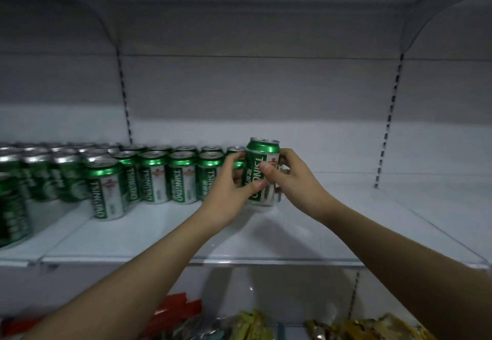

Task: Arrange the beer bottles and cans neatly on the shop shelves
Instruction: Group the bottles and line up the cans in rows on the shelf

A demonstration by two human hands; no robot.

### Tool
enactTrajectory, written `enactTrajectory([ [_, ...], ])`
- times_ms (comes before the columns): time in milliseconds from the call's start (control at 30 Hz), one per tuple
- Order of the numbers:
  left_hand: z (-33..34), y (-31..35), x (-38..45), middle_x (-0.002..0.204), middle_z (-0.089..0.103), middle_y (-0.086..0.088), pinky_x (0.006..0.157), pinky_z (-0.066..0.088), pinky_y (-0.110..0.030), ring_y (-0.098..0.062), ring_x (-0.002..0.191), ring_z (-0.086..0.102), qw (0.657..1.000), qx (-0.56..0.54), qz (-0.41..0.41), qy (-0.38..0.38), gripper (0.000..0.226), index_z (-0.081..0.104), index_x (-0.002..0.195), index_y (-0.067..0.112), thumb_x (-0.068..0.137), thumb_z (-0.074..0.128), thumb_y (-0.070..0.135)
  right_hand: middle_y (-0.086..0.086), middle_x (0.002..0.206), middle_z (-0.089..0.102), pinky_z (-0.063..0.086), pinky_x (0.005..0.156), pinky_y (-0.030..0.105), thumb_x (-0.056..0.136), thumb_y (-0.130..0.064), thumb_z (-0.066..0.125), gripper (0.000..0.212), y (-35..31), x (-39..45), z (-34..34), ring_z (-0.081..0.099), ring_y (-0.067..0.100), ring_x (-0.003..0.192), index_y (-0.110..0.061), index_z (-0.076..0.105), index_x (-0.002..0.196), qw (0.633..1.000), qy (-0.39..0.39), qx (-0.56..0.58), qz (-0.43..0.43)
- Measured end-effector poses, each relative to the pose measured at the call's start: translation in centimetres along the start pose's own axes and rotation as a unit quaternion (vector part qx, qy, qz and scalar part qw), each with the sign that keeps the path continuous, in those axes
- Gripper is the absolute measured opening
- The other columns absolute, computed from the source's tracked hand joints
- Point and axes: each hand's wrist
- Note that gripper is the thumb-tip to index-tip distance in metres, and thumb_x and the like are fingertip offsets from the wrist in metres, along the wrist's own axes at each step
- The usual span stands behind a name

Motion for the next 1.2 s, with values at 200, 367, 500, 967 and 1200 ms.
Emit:
enactTrajectory([
  [200, -7.7, -2.5, -3.8, 0.132, 0.047, 0.013, 0.096, 0.037, -0.025, -0.006, 0.125, 0.042, 0.994, 0.068, -0.046, 0.070, 0.061, 0.034, 0.134, 0.042, 0.088, 0.071, 0.028, -0.008, 0.115, 0.067, 0.053, 0.093, 0.031, 0.094, -0.036, 0.063, 0.038, 0.3, 1.2, 9.0, 0.065, 0.005, 0.105, -0.020, 0.051, 0.126, 0.998, -0.061, 0.028, -0.013],
  [367, -12.3, -4.5, -6.0, 0.132, 0.048, 0.015, 0.104, 0.039, -0.030, -0.006, 0.124, 0.044, 0.978, 0.139, -0.083, 0.134, 0.067, 0.038, 0.145, 0.029, 0.088, 0.072, 0.029, -0.012, 0.122, 0.065, 0.050, 0.101, 0.044, 0.083, -0.056, 0.065, 0.058, 0.4, 2.1, 15.4, 0.062, 0.007, 0.114, -0.029, 0.048, 0.132, 0.993, -0.112, 0.033, -0.009],
  [500, -14.9, -6.3, -6.5, 0.131, 0.053, 0.004, 0.094, 0.047, -0.028, -0.012, 0.116, 0.055, 0.960, 0.175, -0.106, 0.189, 0.065, 0.045, 0.143, 0.022, 0.086, 0.074, 0.032, -0.012, 0.123, 0.063, 0.050, 0.101, 0.045, 0.084, -0.056, 0.065, 0.060, 0.6, 2.9, 19.4, 0.060, 0.008, 0.115, -0.029, 0.045, 0.135, 0.994, -0.106, 0.018, -0.020],
  [967, -13.7, -6.5, -6.9, 0.094, 0.068, 0.003, 0.072, 0.045, -0.029, -0.018, 0.088, 0.062, 0.873, 0.321, -0.171, 0.325, 0.016, 0.063, 0.103, 0.018, 0.091, 0.064, 0.028, 0.001, 0.128, 0.058, 0.051, 0.100, 0.047, 0.083, -0.011, 0.070, 0.064, 2.3, 3.9, 21.6, 0.059, 0.020, 0.116, -0.025, 0.042, 0.139, 0.989, -0.114, -0.091, -0.035],
  [1200, -15.0, -6.6, -7.1, 0.098, 0.066, -0.004, 0.076, 0.048, -0.035, -0.024, 0.095, 0.059, 0.832, 0.511, -0.110, 0.189, 0.022, 0.070, 0.095, 0.014, 0.091, 0.056, 0.030, 0.004, 0.115, 0.061, 0.044, 0.061, 0.009, 0.088, -0.010, 0.071, 0.056, 2.0, 3.7, 21.3, 0.059, 0.000, 0.082, -0.014, 0.043, 0.136, 0.988, -0.122, -0.090, -0.016],
])
Point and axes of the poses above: each hand's wrist, its own x-axis towards the middle knuckle, its own z-axis out of the palm, y = z × x
